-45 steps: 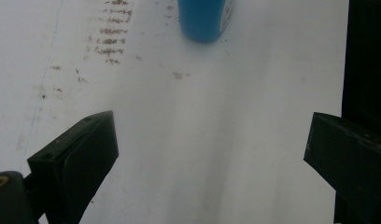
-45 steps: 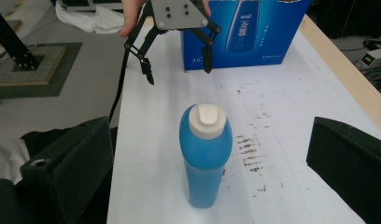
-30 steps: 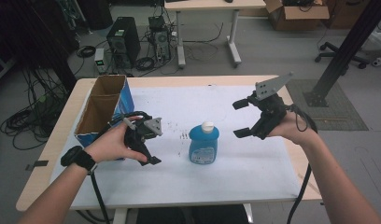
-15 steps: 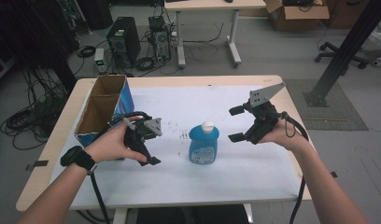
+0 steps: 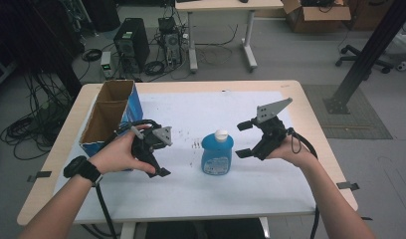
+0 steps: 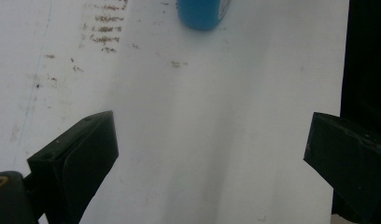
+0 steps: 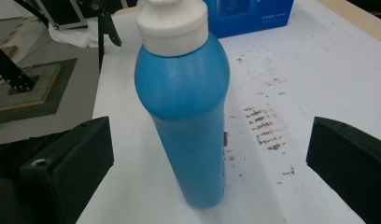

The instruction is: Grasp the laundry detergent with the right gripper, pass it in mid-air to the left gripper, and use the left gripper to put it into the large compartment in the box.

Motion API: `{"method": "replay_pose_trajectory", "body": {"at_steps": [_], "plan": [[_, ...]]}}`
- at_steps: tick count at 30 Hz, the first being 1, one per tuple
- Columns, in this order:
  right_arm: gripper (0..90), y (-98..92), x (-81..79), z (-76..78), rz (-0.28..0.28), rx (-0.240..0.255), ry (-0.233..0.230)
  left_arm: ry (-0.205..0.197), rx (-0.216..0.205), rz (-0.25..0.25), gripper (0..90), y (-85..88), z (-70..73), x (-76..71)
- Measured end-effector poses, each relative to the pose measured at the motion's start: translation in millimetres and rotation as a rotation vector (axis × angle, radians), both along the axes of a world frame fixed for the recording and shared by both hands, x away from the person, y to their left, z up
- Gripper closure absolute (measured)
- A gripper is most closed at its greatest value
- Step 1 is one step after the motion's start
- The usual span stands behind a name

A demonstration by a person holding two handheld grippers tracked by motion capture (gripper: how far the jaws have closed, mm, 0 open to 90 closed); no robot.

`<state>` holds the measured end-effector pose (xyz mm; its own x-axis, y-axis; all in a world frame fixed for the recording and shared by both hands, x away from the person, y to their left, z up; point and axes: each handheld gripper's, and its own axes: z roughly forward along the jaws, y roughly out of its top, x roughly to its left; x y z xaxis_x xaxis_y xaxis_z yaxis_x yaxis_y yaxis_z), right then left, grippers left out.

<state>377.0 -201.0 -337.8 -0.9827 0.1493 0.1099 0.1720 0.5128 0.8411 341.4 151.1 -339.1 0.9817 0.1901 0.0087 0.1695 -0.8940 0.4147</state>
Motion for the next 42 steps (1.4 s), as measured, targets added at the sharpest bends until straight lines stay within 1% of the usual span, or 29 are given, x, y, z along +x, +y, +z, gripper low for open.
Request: {"method": "replay_pose_trajectory", "body": {"at_steps": [2, 4, 6, 9, 13, 17, 22, 24, 29, 42], "plan": [[0.4, 1.5, 0.1, -3.4, 0.001, 0.006, 0.004, -0.001, 0.001, -0.001, 3.2, -0.1, -0.4, 0.2], [0.5, 2.8, -0.5, -6.4, -0.008, 0.018, -0.004, 0.001, 0.002, -0.001, 3.2, -0.2, -0.3, 0.3], [0.6, 4.2, -0.7, -9.4, -0.005, 0.031, 0.005, 0.0, 0.001, -0.001, 3.2, -0.3, -0.4, 0.4], [0.6, 7.8, -1.1, -13.9, -0.007, 0.033, 0.008, 0.0, 0.002, -0.003, 3.3, -0.5, -0.5, 0.5], [1.0, 14.2, -2.3, -18.8, -0.001, 0.047, 0.011, 0.001, 0.001, -0.005, 3.2, -0.4, -0.4, -0.1], [1.6, 20.6, -2.7, -23.8, 0.004, 0.048, 0.015, -0.001, -0.006, -0.001, 3.2, 0.4, -0.9, -0.6], [2.0, 28.2, -2.4, -30.3, 0.004, 0.044, 0.014, 0.005, -0.001, 0.0, 3.2, 1.4, -4.0, -1.0], [2.9, 30.8, -1.7, -32.4, 0.006, 0.05, 0.019, 0.006, 0.0, 0.0, 3.2, 1.3, -4.8, -1.0], [4.7, 35.3, -1.2, -35.0, 0.006, 0.072, 0.017, 0.008, -0.002, -0.001, 3.3, 1.2, -4.4, -1.0], [9.8, 40.4, 0.0, -42.1, -0.004, 0.079, 0.01, 0.003, -0.005, -0.002, 3.2, 1.4, -3.4, -1.6]]}}
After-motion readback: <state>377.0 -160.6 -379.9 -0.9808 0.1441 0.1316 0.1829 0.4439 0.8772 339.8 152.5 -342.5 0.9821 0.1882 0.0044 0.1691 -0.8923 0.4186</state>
